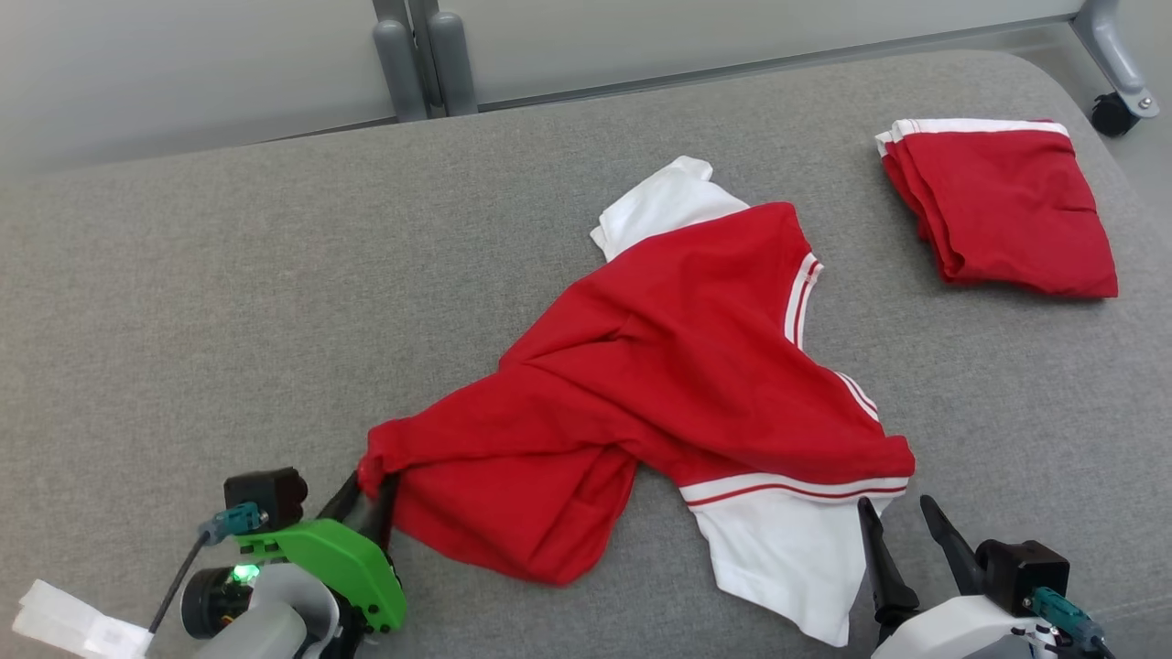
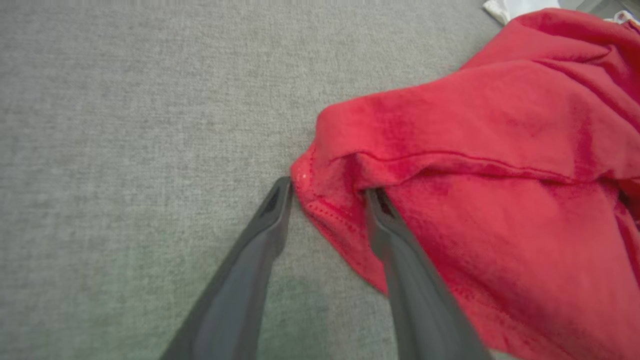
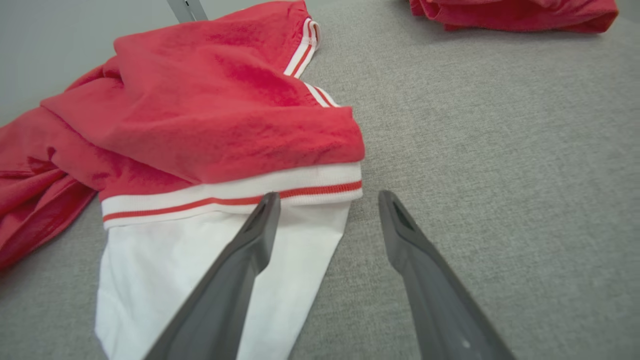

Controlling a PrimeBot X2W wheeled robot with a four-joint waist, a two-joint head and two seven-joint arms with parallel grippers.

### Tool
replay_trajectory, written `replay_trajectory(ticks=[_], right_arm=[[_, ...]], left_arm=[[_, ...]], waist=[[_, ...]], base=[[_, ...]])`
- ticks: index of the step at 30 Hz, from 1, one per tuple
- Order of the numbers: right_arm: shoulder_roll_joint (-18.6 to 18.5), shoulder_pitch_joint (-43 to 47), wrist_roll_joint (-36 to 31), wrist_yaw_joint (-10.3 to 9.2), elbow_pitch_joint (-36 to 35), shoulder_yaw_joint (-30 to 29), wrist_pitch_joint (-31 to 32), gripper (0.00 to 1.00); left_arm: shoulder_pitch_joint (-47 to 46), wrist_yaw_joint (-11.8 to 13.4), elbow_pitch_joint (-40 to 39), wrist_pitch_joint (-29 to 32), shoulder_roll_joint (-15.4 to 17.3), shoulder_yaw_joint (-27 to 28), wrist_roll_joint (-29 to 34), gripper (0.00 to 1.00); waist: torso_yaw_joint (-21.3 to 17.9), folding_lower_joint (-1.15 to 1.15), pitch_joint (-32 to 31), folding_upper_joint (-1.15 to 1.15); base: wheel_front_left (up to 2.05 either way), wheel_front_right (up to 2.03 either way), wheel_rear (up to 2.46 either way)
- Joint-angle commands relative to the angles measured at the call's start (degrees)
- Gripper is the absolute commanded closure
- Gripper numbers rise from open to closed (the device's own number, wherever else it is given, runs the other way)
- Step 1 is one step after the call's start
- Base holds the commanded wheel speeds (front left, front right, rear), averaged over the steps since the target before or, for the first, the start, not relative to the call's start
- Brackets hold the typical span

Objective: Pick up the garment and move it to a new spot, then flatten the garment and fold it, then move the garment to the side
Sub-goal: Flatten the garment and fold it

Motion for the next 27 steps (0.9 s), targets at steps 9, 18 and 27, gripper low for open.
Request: replay_trajectory(ticks=[9,18,27], right_arm=[[-0.10,0.63,0.34,-0.06,-0.12,-1.28,-0.16,0.00],[-0.10,1.79,0.30,-0.06,0.67,-1.53,-0.16,0.00],[-0.11,5.21,0.21,-0.06,0.67,-2.67,-0.16,0.00]], left_arm=[[-8.36,2.41,-1.14,-2.19,3.65,3.92,4.88,1.00],[-19.31,8.38,-9.62,-1.61,8.19,-0.44,19.16,1.00],[1.48,15.72,-28.58,0.97,9.24,-12.55,22.00,0.87]], waist=[[1.69,0.00,-1.06,0.00],[4.07,0.00,-3.53,0.00],[7.63,0.00,-5.04,0.00]], base=[[0.00,0.00,0.00],[0.00,0.00,0.00],[0.00,0.00,0.00]])
